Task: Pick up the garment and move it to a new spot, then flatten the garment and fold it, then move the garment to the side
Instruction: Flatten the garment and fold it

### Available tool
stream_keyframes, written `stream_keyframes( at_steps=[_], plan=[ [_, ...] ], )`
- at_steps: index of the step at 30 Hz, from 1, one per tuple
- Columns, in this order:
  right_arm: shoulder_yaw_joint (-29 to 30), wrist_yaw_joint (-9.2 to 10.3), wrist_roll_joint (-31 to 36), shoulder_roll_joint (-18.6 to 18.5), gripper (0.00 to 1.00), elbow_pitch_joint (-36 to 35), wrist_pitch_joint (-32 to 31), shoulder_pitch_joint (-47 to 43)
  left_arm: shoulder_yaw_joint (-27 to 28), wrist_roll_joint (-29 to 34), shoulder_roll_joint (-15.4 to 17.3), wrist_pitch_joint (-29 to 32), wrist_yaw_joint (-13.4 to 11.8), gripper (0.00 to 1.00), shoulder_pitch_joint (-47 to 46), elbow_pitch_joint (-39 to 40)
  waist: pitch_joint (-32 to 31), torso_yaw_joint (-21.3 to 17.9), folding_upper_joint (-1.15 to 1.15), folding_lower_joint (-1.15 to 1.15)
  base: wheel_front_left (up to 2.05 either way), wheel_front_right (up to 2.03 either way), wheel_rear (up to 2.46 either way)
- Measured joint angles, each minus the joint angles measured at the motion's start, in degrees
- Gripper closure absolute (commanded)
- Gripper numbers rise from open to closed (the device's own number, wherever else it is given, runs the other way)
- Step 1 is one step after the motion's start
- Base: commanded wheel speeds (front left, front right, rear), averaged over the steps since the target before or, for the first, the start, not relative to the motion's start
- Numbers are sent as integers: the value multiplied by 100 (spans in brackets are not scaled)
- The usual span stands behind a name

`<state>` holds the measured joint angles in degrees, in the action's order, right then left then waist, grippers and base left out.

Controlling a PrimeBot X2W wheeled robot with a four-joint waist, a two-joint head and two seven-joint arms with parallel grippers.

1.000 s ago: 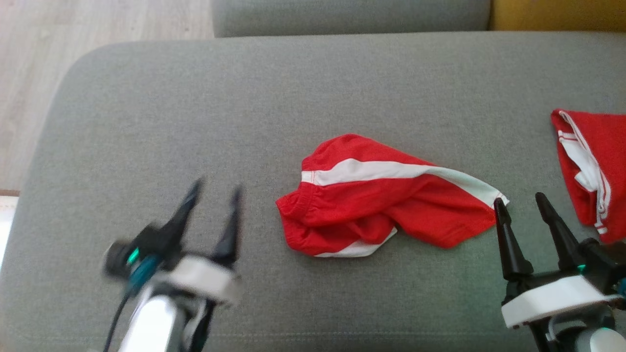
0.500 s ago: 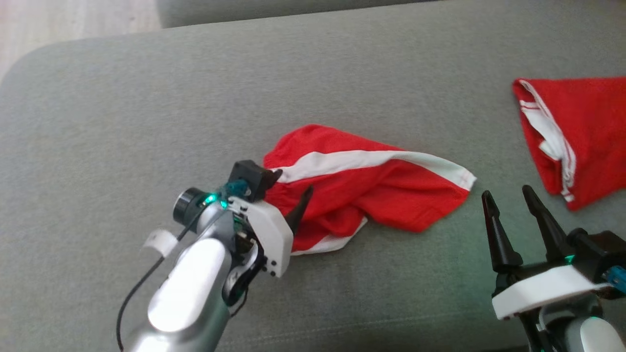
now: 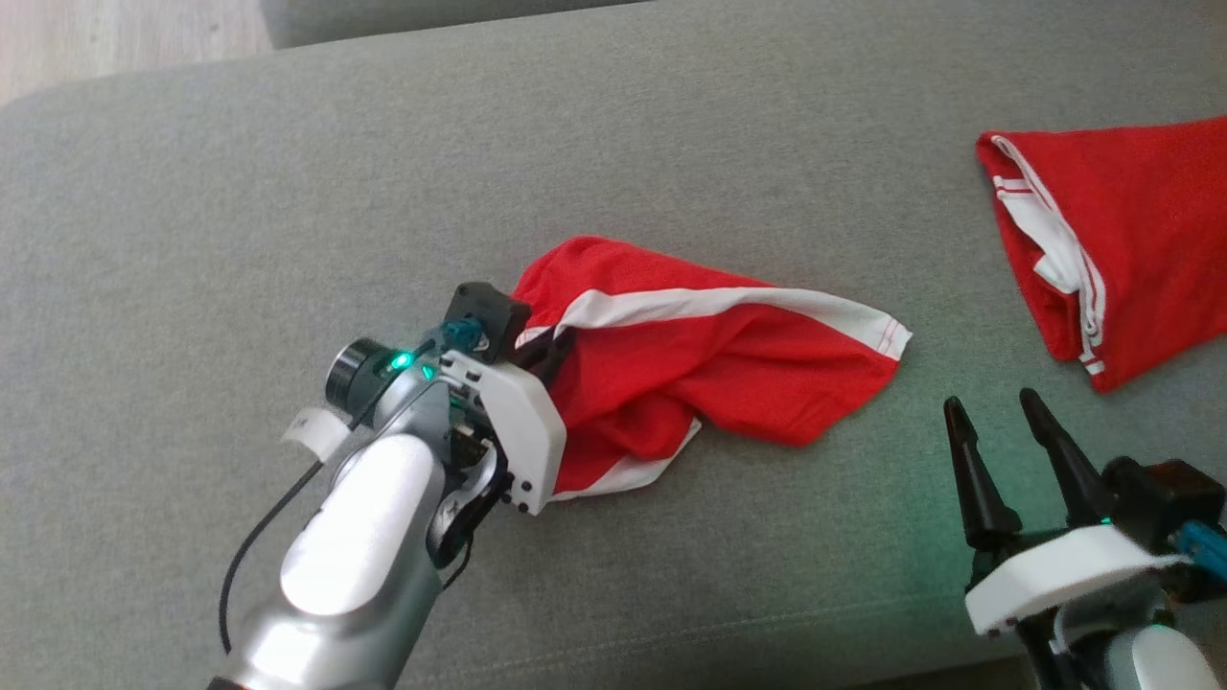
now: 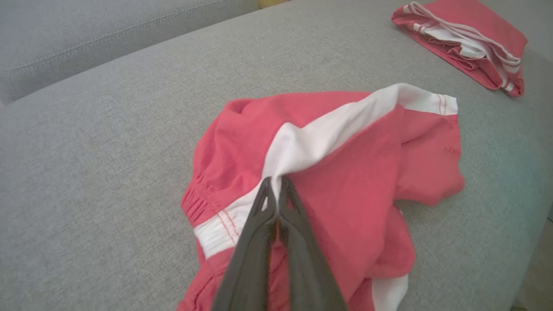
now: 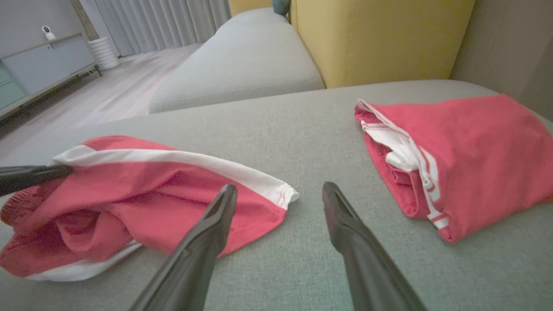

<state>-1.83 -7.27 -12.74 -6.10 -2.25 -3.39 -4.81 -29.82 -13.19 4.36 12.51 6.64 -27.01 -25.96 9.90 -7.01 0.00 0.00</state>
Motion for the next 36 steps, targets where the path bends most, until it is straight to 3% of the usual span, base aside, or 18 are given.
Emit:
stream_keyframes(
  at_steps=[11, 18, 19, 20, 26, 30, 31, 36],
  plan=[
    [-390, 0, -571, -702, 0, 1545, -242, 1226, -257, 121, 21, -68, -10, 100, -240, 454, 377, 290, 0, 0, 0, 0, 0],
    [-754, 0, -918, -788, 0, 2629, -208, 2036, -325, 145, 3, -193, -32, 100, -319, 564, 639, 518, 0, 2, 0, 0, 0],
    [-800, 0, -943, -799, 14, 2762, -209, 2095, -334, 145, 3, -210, -41, 100, -319, 565, 655, 539, 0, 1, 0, 0, 0],
    [-844, 0, -1005, -811, 100, 2865, -199, 2127, -344, 145, 3, -218, -42, 100, -319, 565, 665, 560, 0, 1, 0, 0, 0],
    [-945, 0, -1213, -921, 100, 2922, 221, 2193, -353, 153, 56, -460, -115, 100, -319, 667, 592, 600, 0, 1, 0, 0, 0],
    [-779, 0, -1125, -1122, 100, 2193, 664, 2201, -282, 187, 185, -569, -213, 100, -316, 961, 426, 594, 0, 1, 0, 0, 0],
    [-779, 0, -1125, -1122, 100, 2193, 664, 2201, -282, 187, 185, -569, -213, 100, -316, 961, 426, 594, 0, 1, 0, 0, 0],
    [-456, 0, -921, -1287, 100, 842, 639, 2285, -122, 180, 450, -619, -211, 100, -344, 1552, 120, 578, 0, 0, 0, 0, 0]
  ],
)
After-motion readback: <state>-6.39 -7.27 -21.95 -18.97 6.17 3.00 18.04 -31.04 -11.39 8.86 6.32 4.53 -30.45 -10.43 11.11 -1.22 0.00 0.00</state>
